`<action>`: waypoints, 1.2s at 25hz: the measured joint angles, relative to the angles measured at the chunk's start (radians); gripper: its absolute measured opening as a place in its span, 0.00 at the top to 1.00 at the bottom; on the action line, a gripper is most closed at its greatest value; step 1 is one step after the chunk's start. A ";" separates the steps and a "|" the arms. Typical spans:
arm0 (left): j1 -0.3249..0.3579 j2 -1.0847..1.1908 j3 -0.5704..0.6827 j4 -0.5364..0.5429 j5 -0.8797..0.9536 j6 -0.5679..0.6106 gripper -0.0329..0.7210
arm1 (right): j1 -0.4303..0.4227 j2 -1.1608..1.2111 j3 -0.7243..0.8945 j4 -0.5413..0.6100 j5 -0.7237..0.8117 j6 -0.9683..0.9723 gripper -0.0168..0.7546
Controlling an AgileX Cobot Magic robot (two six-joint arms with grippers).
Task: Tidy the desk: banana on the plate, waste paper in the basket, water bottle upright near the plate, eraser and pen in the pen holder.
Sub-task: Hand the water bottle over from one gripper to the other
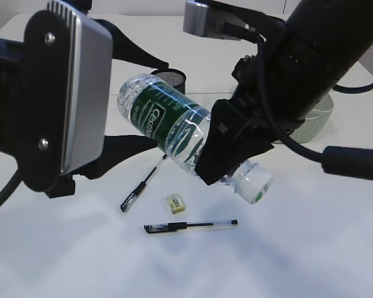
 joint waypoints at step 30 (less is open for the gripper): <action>-0.030 0.159 0.000 0.300 -0.131 0.004 0.13 | 0.000 0.003 -0.013 0.114 0.000 0.004 0.57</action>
